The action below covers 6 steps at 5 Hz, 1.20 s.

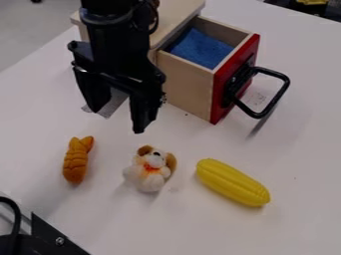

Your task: Move the orange object into the drawer

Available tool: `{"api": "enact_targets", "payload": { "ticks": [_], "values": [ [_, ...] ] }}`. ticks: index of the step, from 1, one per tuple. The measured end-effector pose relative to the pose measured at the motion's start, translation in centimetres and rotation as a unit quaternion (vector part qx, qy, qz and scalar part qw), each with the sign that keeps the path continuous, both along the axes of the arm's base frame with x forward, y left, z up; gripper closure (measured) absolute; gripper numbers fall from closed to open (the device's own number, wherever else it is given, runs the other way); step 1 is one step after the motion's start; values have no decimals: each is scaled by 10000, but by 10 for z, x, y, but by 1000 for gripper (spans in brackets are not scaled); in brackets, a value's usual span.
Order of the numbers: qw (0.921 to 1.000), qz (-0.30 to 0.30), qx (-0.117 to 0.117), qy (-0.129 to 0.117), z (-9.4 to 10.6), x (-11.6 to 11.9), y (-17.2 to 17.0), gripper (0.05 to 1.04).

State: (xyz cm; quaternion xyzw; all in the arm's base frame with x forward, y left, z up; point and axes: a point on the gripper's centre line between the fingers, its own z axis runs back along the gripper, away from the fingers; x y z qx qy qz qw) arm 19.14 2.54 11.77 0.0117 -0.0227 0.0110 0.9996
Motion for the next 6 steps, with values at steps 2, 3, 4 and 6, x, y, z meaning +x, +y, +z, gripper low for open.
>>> {"api": "enact_targets", "payload": {
  "ticks": [2,3,4,6],
  "values": [
    [9997,190,110,55,-6,-20,17,83],
    [9994,305,145,-70,-9,-32,38,83],
    [9988,368,99,-294,-18,-46,61,83],
    [9958,707,-211,-549,-50,-33,81,83]
  ]
}}
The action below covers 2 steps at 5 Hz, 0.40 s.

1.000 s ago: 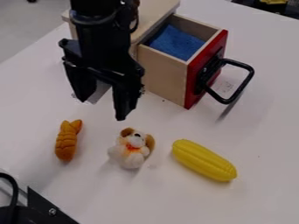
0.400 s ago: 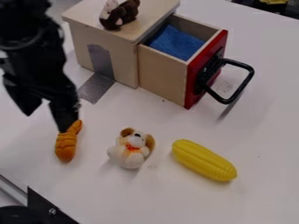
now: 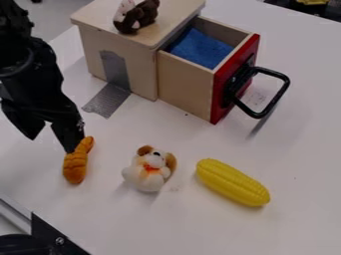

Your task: Move the orange object into the drawer

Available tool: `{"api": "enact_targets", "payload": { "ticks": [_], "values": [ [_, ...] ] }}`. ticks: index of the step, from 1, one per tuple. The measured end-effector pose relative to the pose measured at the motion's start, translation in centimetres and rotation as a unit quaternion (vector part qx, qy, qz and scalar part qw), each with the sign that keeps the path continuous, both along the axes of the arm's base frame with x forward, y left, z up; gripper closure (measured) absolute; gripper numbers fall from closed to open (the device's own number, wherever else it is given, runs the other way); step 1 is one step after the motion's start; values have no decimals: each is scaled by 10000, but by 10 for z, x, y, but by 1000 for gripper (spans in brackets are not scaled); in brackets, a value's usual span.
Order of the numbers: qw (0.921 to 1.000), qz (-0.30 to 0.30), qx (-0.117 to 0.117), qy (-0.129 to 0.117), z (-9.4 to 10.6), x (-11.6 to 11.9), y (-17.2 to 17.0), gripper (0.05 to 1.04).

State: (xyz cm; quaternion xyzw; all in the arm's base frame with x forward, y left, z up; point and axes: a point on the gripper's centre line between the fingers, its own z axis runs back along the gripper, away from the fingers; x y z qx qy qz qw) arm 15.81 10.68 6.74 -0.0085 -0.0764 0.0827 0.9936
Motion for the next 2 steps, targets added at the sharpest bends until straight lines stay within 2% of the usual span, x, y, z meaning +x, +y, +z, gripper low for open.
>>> {"api": "enact_targets", "payload": {
  "ticks": [1,2],
  "values": [
    [10000,36,-51,71,-15,11,-9,83],
    [9989,-21,126,447,-45,15,-10,83]
  ]
}}
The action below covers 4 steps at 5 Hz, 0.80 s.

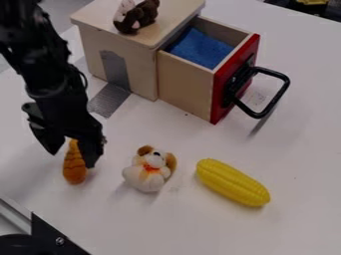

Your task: Move the orange object into the drawer

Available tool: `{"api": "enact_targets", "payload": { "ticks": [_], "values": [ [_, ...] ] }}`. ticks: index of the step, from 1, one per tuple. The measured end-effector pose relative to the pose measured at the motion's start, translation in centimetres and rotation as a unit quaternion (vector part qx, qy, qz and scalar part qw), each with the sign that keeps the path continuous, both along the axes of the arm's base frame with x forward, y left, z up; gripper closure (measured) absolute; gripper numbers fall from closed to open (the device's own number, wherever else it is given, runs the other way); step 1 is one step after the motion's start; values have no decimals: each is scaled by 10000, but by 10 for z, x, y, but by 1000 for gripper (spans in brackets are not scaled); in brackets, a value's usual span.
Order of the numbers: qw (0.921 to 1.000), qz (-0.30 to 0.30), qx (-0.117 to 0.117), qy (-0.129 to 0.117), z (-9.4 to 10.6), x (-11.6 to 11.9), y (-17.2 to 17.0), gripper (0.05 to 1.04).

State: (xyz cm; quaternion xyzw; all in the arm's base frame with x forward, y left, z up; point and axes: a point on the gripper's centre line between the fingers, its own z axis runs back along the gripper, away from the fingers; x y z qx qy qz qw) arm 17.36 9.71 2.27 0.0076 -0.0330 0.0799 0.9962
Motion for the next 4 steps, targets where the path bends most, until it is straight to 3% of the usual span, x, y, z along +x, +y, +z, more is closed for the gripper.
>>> {"api": "enact_targets", "payload": {
  "ticks": [1,2,4],
  "values": [
    [9986,2,110,511,-25,-4,4,85],
    [9967,-140,512,621,-27,9,8,133],
    [9944,-254,590,833,-21,-2,-4,663]
  ]
}}
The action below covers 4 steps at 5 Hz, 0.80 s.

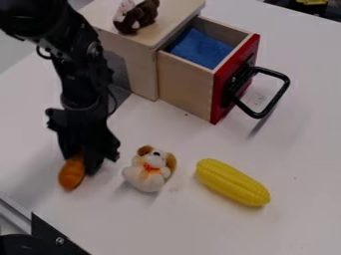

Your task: Move the orange object into the drawer

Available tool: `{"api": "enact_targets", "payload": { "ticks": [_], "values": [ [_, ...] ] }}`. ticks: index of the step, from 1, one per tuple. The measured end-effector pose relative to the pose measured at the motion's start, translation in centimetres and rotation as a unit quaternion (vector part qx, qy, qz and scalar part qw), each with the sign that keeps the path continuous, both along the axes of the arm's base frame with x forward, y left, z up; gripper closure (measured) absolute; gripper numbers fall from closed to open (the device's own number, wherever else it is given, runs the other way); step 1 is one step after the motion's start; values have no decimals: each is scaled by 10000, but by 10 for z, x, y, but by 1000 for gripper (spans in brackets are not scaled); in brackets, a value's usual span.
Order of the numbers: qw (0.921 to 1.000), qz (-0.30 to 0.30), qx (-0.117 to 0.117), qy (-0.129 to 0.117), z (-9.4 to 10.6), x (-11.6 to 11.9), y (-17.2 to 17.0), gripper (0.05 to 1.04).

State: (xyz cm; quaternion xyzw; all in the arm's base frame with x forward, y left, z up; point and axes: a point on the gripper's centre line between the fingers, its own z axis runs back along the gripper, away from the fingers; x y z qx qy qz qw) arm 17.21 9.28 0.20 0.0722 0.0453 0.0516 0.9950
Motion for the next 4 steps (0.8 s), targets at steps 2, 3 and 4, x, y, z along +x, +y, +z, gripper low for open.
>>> {"api": "enact_targets", "payload": {
  "ticks": [2,3,4],
  "values": [
    [9989,165,-203,-389,64,33,-6,726],
    [9965,45,-351,-763,98,76,-15,726],
    [9939,-215,-552,-929,103,120,-33,726]
  ]
}}
